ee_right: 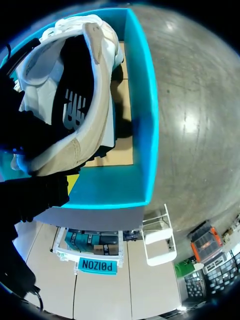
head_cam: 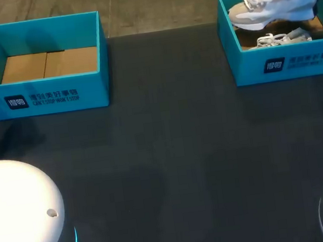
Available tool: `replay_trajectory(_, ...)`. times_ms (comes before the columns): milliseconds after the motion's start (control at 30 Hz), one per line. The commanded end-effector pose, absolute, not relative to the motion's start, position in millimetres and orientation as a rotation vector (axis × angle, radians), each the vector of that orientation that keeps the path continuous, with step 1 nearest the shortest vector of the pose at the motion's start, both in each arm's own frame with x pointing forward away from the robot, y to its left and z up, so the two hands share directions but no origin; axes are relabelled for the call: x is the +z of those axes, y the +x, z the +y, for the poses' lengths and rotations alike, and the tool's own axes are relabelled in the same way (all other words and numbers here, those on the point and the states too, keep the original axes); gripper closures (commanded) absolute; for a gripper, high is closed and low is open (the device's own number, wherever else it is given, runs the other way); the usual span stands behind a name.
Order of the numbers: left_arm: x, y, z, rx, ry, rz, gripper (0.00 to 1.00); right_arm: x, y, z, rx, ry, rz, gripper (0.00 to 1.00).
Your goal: Take the shoe out of the shoebox, open the shoe tongue, remove and reinsert the insole, then place the shoe into the shoebox
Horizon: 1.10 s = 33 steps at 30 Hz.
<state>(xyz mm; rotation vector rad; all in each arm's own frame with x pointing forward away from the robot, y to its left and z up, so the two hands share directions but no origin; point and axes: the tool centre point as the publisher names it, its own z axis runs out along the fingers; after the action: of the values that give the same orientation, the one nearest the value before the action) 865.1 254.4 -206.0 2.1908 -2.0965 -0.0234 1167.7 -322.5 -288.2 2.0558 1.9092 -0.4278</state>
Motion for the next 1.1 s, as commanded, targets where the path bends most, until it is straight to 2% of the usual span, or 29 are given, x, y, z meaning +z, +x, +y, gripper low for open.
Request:
replay_trajectory(33, -206, 864, 254, -0.025, 2.194, -2.097, 0.00, -293, 1174, -325, -0.440, 2.067, 1.914, 1.00)
replay_trajectory(1100, -206, 864, 254, -0.025, 2.194, -2.097, 0.00, -339, 1168, -324, -0.449, 2.137, 1.959, 1.00)
